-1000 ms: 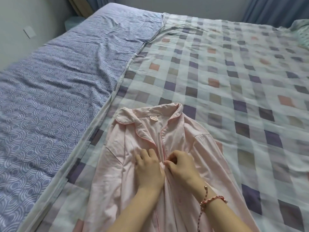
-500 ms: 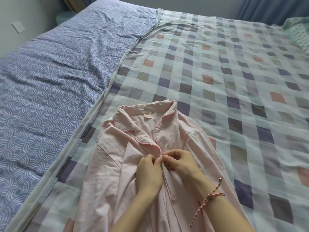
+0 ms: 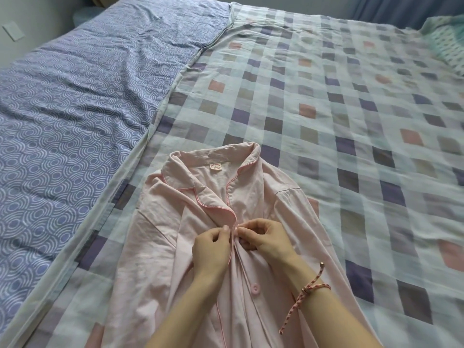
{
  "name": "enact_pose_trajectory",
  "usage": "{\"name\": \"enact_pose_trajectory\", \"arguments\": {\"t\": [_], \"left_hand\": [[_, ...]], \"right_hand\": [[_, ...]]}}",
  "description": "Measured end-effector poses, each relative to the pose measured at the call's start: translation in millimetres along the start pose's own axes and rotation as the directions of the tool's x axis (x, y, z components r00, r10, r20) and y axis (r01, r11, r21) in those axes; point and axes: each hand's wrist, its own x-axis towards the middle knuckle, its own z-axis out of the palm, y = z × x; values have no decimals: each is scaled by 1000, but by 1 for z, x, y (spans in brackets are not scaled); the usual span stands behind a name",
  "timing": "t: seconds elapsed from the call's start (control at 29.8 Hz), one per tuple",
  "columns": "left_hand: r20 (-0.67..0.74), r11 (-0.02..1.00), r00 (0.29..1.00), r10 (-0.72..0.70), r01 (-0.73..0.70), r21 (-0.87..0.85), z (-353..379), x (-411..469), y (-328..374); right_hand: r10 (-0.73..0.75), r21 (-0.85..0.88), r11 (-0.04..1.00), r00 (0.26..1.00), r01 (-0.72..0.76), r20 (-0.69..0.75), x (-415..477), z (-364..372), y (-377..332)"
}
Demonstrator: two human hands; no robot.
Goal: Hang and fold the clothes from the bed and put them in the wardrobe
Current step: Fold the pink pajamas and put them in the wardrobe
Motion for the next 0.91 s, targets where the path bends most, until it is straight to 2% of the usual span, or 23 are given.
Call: {"name": "enact_pose_trajectory", "arguments": {"t": [0.07,0.13,0.27,0.34,0.4,0.5,0.57,0.64,0.71,0.77,0.84,0.91], "left_hand": [[128,990,989,-67,82,-119,-7,2,3],[216,983,974,-66,100,-151,-12,2,7],[223,986,974,-34,70,-154,-9,-1,11],[199,998,980,15,-1,-70,-8,2,7],[154,986,982,107,-124,108,-7,6,2],[74,904,958,277,-286,319,-4,2,-7],[8,870,921,389,-370,328,-2,-5,-10],[-55,882,910,412,-383,275,-1,-8,-13],[-81,921,932,354,-332,202,1,-6,-16],[-44,973,974,223,-219,73,-2,-3,-15],[70,996,997,30,-23,-91,-9,1,-7],[229,956,959,-167,214,-201,-17,5,6]], "right_hand": [[5,-2,1000,1000,-5,0,0,-1,1],[9,-1,1000,1000,-9,12,1,-2,1],[22,-18,1000,998,-21,50,1,-3,1],[20,-64,998,998,-16,56,0,-3,1],[12,-124,992,999,-8,33,0,0,1],[-61,-294,955,993,30,-98,-2,7,10],[-93,-312,950,961,8,-259,-4,16,15],[-103,-318,947,910,-34,-402,-5,23,16],[-115,-322,946,886,-40,-448,-8,26,14],[-159,-335,942,908,22,-388,-13,26,12],[-225,-422,902,934,92,-278,-15,23,12],[-273,-498,856,940,140,-206,-19,15,12]]}}
